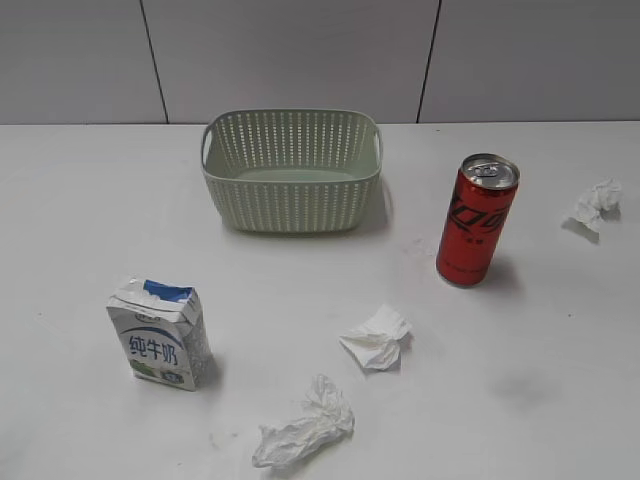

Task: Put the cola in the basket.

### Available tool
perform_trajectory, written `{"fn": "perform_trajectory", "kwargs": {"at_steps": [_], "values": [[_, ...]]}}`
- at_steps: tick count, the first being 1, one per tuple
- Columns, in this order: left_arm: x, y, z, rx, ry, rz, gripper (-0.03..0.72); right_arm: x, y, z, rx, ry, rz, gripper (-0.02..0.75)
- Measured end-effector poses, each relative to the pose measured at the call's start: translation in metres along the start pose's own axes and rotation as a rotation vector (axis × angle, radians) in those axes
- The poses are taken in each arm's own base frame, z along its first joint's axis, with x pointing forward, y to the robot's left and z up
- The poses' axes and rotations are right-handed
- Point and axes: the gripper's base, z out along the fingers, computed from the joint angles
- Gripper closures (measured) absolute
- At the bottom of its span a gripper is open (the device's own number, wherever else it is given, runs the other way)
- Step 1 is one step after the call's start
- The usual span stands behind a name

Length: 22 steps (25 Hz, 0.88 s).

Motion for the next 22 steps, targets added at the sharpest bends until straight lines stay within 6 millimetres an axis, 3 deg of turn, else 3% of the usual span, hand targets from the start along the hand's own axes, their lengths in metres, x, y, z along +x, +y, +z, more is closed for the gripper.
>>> {"fn": "perform_trajectory", "kwargs": {"at_steps": [16,22], "values": [[0.0,0.0,0.0,0.0,0.0,0.0,0.46,-0.001,0.002,0.001,-0.018,0.002,0.014,0.106],[0.0,0.0,0.0,0.0,0.0,0.0,0.46,-0.024,0.002,0.01,-0.049,0.02,0.044,0.111]]}}
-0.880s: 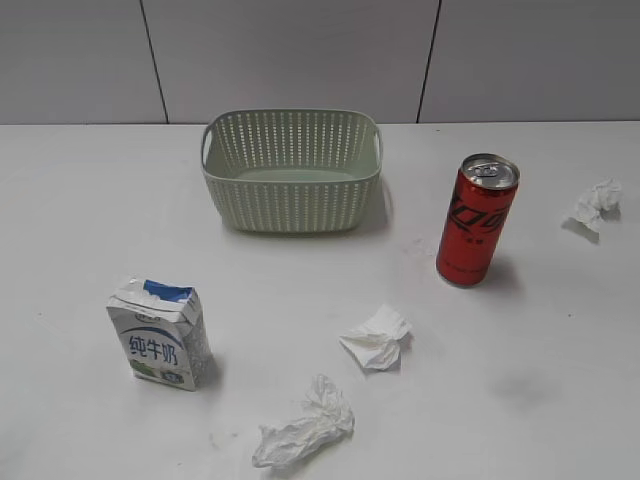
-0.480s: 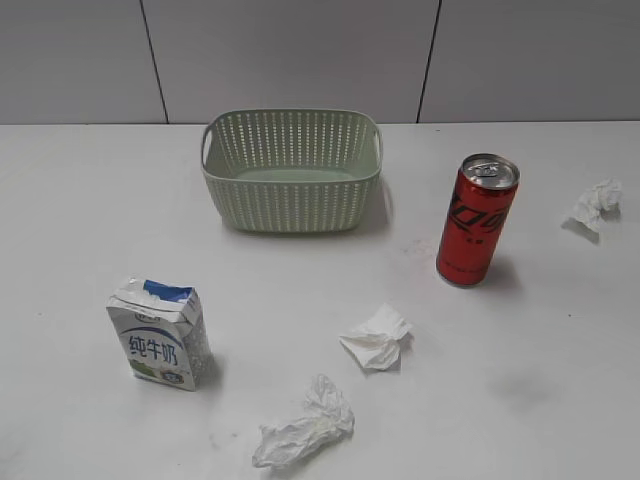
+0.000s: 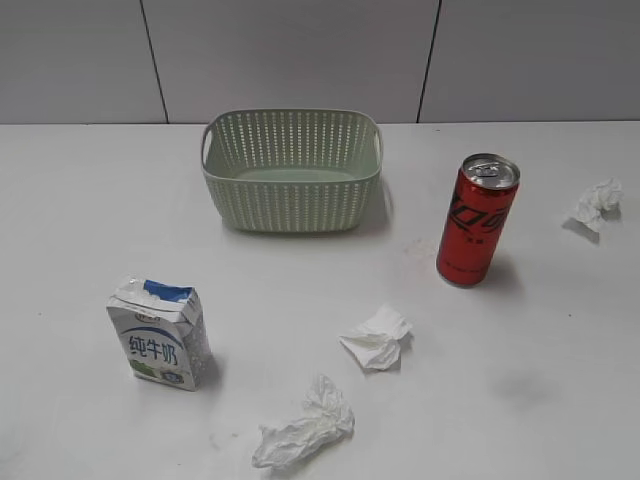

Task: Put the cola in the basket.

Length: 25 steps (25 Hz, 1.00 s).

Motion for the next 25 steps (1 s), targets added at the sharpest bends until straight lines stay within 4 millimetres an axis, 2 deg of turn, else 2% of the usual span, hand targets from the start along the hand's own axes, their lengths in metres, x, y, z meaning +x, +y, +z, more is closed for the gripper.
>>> {"fn": "perform_trajectory", "kwargs": {"at_steps": [6,11,18,25], "values": [[0.0,0.0,0.0,0.0,0.0,0.0,0.46,-0.034,-0.002,0.015,-0.002,0.09,0.016,0.126],[0.0,0.0,0.0,0.0,0.0,0.0,0.46,-0.064,-0.004,0.037,-0.027,0.218,0.051,0.136],[0.0,0.0,0.0,0.0,0.0,0.0,0.46,-0.097,-0.008,0.082,-0.06,0.39,0.098,0.168],[0.0,0.0,0.0,0.0,0.0,-0.001,0.46,-0.114,-0.01,0.146,-0.105,0.598,0.092,0.169]]}}
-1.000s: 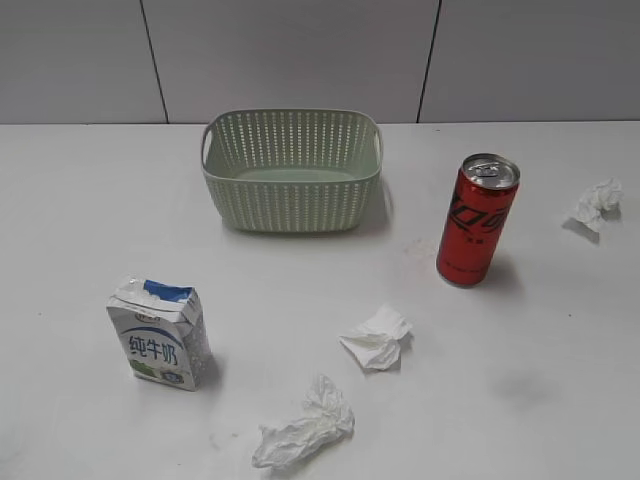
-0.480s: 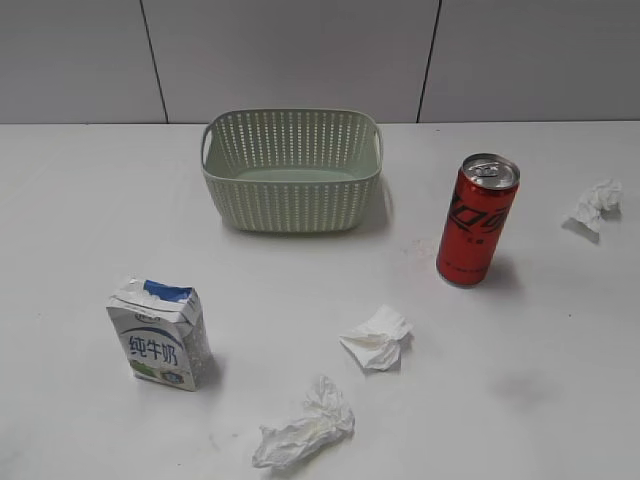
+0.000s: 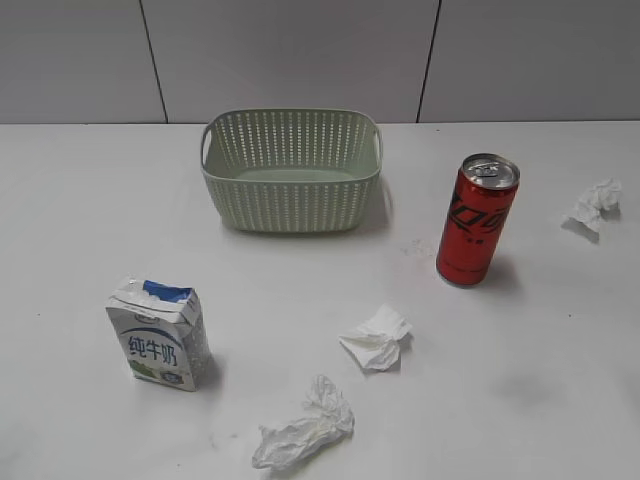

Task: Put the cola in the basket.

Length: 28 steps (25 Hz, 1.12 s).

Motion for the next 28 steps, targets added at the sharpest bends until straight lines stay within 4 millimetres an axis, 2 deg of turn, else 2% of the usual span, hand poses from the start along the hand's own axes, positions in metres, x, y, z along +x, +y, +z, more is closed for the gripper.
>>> {"fn": "perform_trajectory", "kwargs": {"at_steps": [6,12,17,20,24,28], "values": [[0.0,0.0,0.0,0.0,0.0,0.001,0.46,-0.04,0.007,0.039,-0.037,0.199,-0.035,0.169],[0.0,0.0,0.0,0.0,0.0,0.001,0.46,-0.083,0.032,0.069,0.056,0.244,-0.174,0.169],[0.0,0.0,0.0,0.0,0.0,0.001,0.46,-0.112,0.06,0.098,0.074,0.24,-0.202,0.169],[0.0,0.0,0.0,0.0,0.0,0.001,0.46,-0.123,0.07,0.122,0.072,0.259,-0.191,0.157],[0.0,0.0,0.0,0.0,0.0,0.001,0.46,-0.132,0.07,0.152,0.084,0.293,-0.141,0.115],[0.0,0.0,0.0,0.0,0.0,0.001,0.46,-0.13,0.067,0.181,0.1,0.352,-0.088,0.106]]}}
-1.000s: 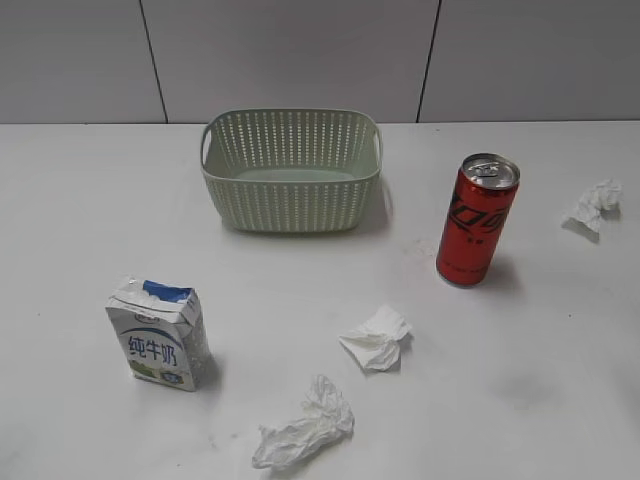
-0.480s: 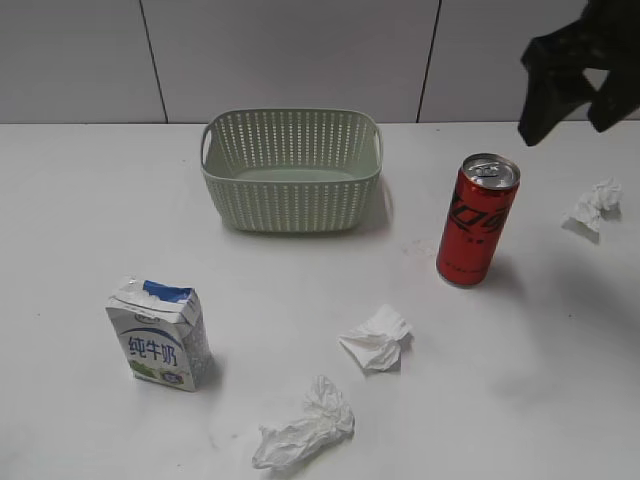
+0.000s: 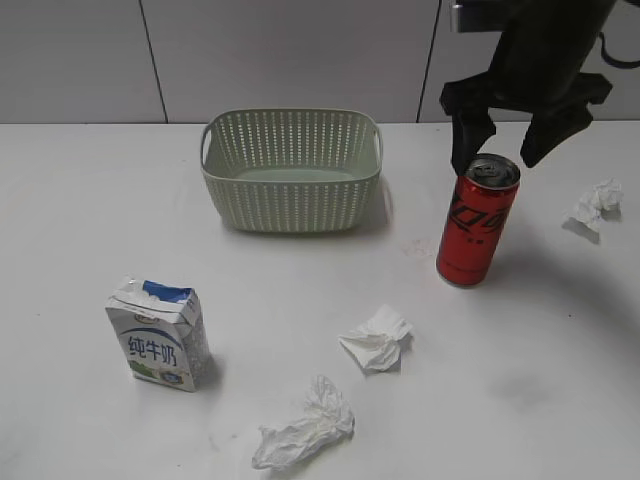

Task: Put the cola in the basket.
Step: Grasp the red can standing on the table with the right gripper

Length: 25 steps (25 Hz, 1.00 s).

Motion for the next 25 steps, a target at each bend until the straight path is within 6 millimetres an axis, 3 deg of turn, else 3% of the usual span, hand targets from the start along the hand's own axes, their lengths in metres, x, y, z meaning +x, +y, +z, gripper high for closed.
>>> {"fn": "perform_trajectory", "kwargs": {"at_steps": [9,14,20,25], "values": [[0.0,0.0,0.0,0.0,0.0,0.0,0.46,-0.004,0.001,0.044,-0.025,0.111,0.072,0.105],[0.0,0.0,0.0,0.0,0.0,0.0,0.46,-0.004,0.001,0.048,-0.025,0.12,0.128,0.122],[0.0,0.0,0.0,0.0,0.0,0.0,0.46,-0.004,0.001,0.048,-0.023,0.12,0.167,0.212],[0.0,0.0,0.0,0.0,0.0,0.0,0.46,-0.004,0.001,0.048,-0.023,0.12,0.166,0.212]]}}
